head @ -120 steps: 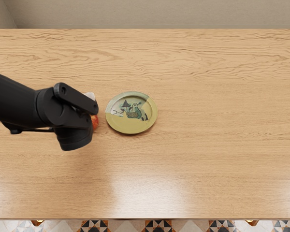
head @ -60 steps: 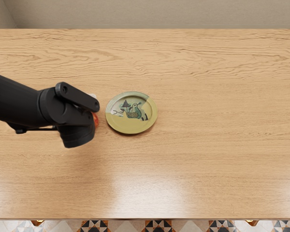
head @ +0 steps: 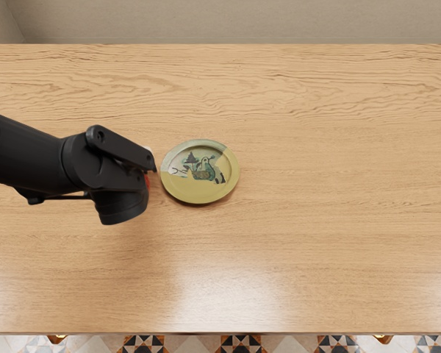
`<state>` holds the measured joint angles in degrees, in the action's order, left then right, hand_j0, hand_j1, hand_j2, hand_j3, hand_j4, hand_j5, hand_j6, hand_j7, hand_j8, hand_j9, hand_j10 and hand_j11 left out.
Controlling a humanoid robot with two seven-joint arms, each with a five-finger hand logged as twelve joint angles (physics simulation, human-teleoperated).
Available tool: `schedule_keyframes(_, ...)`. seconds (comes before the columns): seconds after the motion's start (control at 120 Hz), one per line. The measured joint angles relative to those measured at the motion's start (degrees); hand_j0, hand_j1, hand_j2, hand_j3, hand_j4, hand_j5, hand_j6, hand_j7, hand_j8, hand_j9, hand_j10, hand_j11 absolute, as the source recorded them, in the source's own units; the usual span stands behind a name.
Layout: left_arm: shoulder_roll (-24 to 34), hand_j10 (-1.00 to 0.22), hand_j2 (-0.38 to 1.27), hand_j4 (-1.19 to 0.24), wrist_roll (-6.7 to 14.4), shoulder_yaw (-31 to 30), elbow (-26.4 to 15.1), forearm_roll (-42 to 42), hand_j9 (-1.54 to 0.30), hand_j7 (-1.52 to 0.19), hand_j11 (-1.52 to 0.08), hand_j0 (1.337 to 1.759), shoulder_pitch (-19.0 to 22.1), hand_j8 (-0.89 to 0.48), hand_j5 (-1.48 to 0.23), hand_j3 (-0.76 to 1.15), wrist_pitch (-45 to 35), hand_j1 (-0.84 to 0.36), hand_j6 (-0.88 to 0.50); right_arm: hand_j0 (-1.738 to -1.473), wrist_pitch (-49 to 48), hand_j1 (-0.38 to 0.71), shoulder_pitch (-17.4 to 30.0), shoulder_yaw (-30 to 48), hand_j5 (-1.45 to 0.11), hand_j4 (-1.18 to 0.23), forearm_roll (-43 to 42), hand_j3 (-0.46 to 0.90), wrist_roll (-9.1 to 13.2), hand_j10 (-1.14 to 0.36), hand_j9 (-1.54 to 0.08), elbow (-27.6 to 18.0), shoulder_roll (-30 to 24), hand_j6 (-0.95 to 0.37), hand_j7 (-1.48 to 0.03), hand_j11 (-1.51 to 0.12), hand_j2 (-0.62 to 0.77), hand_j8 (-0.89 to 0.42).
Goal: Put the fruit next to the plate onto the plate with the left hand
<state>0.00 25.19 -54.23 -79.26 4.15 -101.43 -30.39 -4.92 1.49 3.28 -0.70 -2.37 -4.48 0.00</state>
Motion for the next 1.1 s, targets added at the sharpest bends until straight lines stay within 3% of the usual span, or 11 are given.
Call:
schedule_keyframes(0.208, 0.0, -0.4, 0.08, -0.41, -0.01, -0.2, -0.77, -0.68, -0.5, -0.62, -0.52, 1.658, -0.18, -0.39, -0.5, 0.0, 0.14, -0.13, -0.21, -1.658, 0.0, -0.31, 0.0, 0.02, -0.05, -0.04, 0.0, 0.0, 0.0, -0.04, -0.05, 0.0, 0.0, -0.04, -0.05, -0.05, -0.01, -0.04)
schedule_keyframes(0.275, 0.0, -0.41, 0.08, -0.43, 0.01, -0.22, -1.11, -0.93, -0.58, -0.68, -0.54, 1.658, -0.2, -0.32, -0.5, 0.0, 0.14, -0.14, -0.15, -1.658, 0.0, -0.31, 0.0, 0.02, -0.05, -0.04, 0.0, 0.0, 0.0, -0.04, -0.05, 0.0, 0.0, -0.04, -0.05, -0.05, -0.01, -0.04)
schedule_keyframes(0.583, -0.01, -0.49, 0.1, -0.52, 0.22, -0.27, -2.18, -1.79, -0.67, -0.66, -0.63, 1.658, -0.54, -0.21, -0.58, 0.0, 0.46, -0.23, -0.06, -1.658, 0.0, -0.31, 0.0, 0.0, -0.05, -0.04, 0.0, 0.0, 0.0, -0.04, -0.05, 0.0, 0.0, -0.04, -0.05, -0.05, -0.01, -0.04)
schedule_keyframes(0.883, 0.0, -0.51, 0.1, -0.54, 1.21, -0.43, -3.12, -0.9, -0.49, -0.42, -0.68, 1.658, -1.44, -0.33, -0.64, 0.0, 0.35, -0.27, -0.19, -1.658, 0.0, -0.31, 0.0, 0.0, -0.05, -0.04, 0.0, 0.0, 0.0, -0.04, -0.05, 0.0, 0.0, -0.04, -0.05, -0.05, -0.01, -0.04)
schedule_keyframes(1.05, 0.0, -0.55, 0.11, -0.56, 1.63, -0.79, -4.28, -0.13, -0.64, -0.51, -0.72, 1.658, -2.45, -0.44, -0.7, 0.0, 0.17, -0.31, -0.34, -1.658, 0.0, -0.31, 0.0, 0.01, -0.05, -0.04, 0.0, 0.0, 0.0, -0.04, -0.05, 0.0, 0.0, -0.04, -0.05, -0.05, -0.01, -0.04)
schedule_keyframes(1.1, 0.0, -0.56, 0.1, -0.58, 1.62, -0.91, -4.49, -0.17, -0.67, -0.53, -0.74, 1.657, -2.52, -0.43, -0.72, 0.0, 0.37, -0.32, -0.33, -1.658, 0.0, -0.31, 0.0, 0.02, -0.05, -0.04, 0.0, 0.0, 0.0, -0.04, -0.05, 0.0, 0.0, -0.04, -0.05, -0.05, -0.01, -0.04)
